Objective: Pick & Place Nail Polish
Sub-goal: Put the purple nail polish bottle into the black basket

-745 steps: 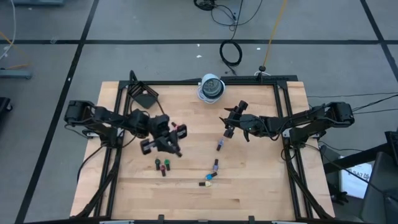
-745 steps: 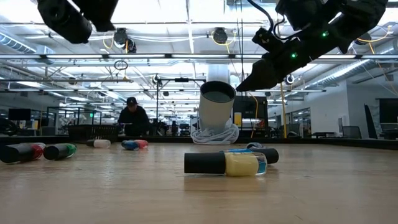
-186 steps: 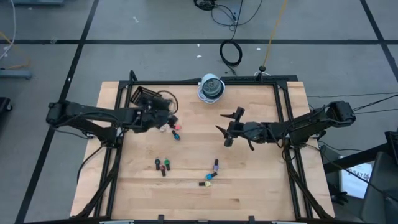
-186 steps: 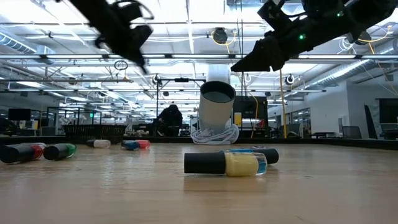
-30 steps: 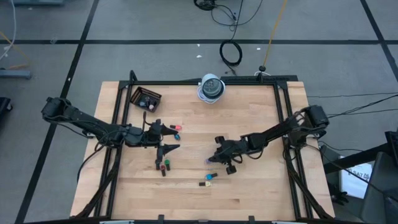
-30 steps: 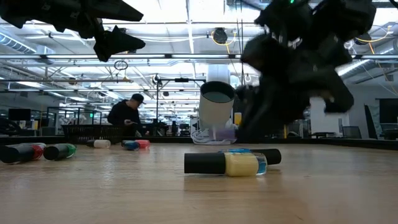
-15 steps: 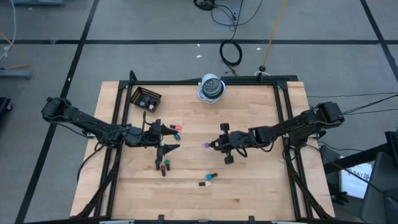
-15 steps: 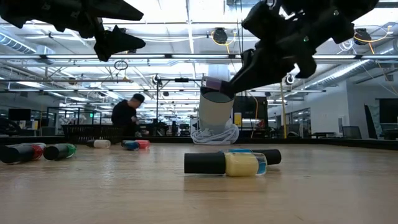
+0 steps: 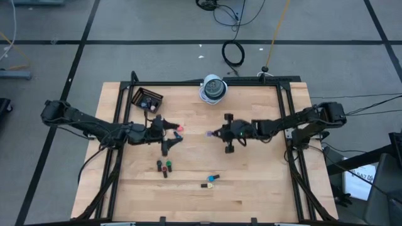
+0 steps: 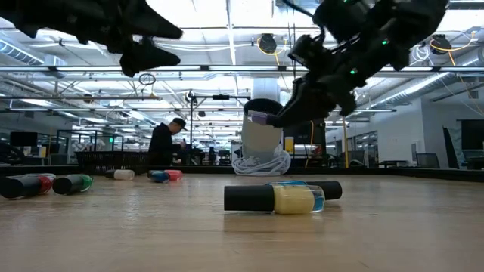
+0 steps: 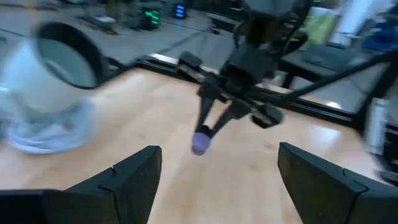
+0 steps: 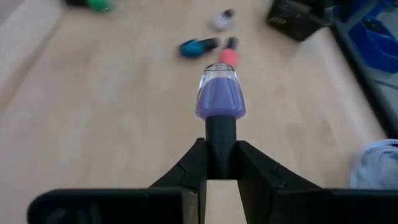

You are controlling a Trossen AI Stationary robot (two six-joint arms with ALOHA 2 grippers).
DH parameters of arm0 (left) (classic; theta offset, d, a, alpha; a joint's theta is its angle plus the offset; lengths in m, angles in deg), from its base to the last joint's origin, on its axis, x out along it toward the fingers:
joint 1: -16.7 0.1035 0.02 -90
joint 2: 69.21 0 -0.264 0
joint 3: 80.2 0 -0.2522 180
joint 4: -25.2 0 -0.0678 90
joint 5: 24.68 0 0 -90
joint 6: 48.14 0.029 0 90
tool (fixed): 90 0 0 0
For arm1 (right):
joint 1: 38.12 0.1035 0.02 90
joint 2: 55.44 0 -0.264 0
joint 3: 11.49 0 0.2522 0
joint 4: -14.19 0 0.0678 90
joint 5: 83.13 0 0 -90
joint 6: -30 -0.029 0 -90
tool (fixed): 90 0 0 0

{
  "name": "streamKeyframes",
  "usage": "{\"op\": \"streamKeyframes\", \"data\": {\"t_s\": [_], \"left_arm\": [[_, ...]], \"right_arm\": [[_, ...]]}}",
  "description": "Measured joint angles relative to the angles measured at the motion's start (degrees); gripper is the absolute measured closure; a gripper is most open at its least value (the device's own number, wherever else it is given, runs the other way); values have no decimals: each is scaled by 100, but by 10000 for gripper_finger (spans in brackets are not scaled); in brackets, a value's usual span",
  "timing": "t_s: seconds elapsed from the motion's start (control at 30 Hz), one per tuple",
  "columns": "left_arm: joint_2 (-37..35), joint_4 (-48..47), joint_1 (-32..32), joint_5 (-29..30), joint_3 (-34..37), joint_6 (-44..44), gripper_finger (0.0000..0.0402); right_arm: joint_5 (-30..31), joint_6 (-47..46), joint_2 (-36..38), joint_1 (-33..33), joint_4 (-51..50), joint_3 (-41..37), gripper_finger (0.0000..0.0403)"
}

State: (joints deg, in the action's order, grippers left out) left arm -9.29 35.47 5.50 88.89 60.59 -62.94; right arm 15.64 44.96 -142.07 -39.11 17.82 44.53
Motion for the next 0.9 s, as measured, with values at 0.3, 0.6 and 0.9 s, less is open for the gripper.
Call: {"op": "streamKeyframes", "data": {"t_s": [0.3, 0.6, 0.9], "left_arm": [[0, -247, 1280, -725, -2, 674, 91], [103, -284, 2027, -897, -2, -522, 91], [98, -298, 2035, -808, -4, -1731, 91]], "right_arm": [[-569, 389, 0, -909, 474, 0, 354], [-702, 1052, 0, -1176, 888, 0, 354], [724, 2508, 2, -972, 1322, 5, 354]]}}
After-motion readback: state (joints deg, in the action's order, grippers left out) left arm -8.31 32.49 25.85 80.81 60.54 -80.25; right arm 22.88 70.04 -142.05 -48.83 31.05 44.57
